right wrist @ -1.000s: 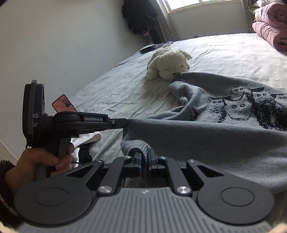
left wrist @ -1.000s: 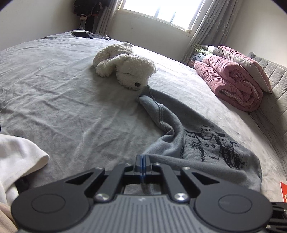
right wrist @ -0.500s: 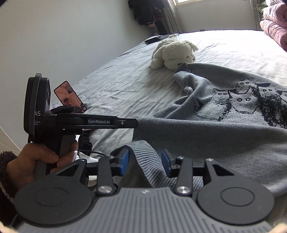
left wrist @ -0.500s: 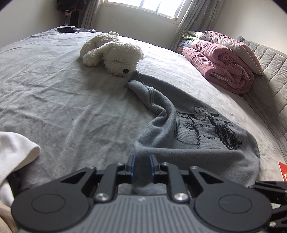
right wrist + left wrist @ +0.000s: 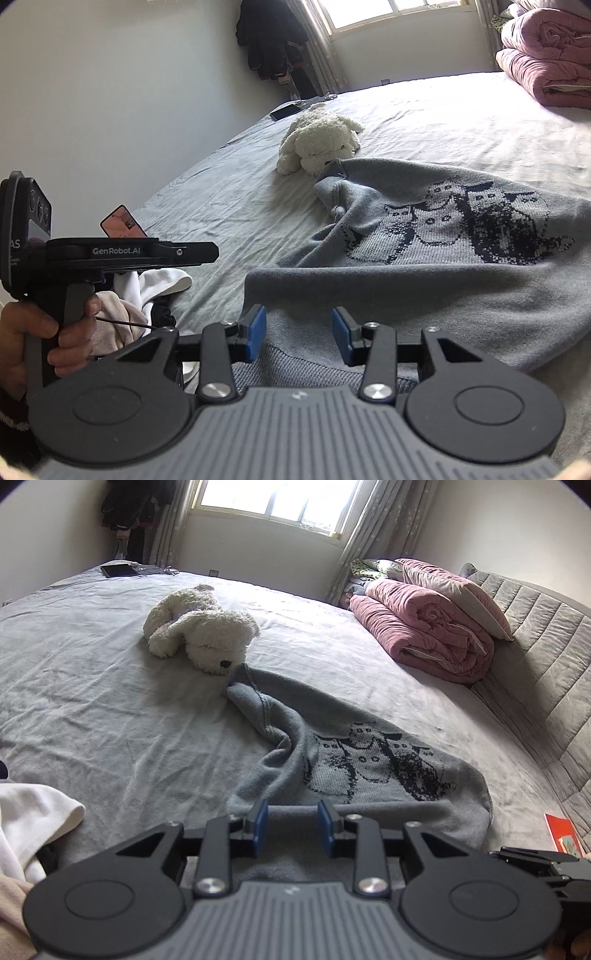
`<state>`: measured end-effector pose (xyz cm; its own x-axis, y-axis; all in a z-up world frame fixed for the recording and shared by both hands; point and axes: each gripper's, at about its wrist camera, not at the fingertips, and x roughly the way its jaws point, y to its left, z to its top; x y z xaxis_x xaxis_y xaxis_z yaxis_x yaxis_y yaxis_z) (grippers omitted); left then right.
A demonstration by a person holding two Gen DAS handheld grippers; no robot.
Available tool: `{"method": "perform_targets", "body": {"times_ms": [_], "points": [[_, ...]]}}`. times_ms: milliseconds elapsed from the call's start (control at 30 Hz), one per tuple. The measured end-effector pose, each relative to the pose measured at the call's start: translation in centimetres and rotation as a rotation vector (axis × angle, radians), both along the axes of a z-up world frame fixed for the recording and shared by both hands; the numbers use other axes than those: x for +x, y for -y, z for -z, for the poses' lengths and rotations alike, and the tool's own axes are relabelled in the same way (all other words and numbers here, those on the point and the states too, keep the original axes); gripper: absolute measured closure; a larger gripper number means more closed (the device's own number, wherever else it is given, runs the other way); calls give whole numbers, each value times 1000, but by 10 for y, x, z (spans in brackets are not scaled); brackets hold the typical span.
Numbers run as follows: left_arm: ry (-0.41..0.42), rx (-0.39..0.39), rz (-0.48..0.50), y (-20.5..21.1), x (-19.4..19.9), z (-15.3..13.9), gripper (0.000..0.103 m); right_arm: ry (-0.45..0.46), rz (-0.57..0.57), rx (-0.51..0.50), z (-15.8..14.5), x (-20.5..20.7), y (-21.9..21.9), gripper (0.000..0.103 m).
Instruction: Fold clothes
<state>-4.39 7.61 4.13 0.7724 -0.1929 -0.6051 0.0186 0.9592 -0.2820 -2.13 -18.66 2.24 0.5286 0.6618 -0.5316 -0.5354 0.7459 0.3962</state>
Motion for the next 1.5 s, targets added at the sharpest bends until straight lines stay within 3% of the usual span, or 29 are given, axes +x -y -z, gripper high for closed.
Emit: {"method": "perform_targets", "body": {"times_ms": [200, 633, 867, 1033, 1167, 1500], "points": [[22, 19, 37, 22, -25, -29, 73, 14, 52, 53, -14, -13, 31, 59], [108, 135, 93, 86, -81, -86, 73, 86, 140, 178, -48, -56, 107, 58], [109, 171, 157, 127, -92, -98, 61, 98, 207, 295, -55, -69, 158, 56], [42, 178, 211, 162, -75, -76, 57, 52, 268, 356, -46, -63, 192, 52], [-24, 166, 237, 186, -49, -41, 57, -2, 326, 341, -29, -52, 206, 52], [-42, 345, 333, 237, -1, 31, 56, -101, 384, 249, 9, -36, 216, 52]]}}
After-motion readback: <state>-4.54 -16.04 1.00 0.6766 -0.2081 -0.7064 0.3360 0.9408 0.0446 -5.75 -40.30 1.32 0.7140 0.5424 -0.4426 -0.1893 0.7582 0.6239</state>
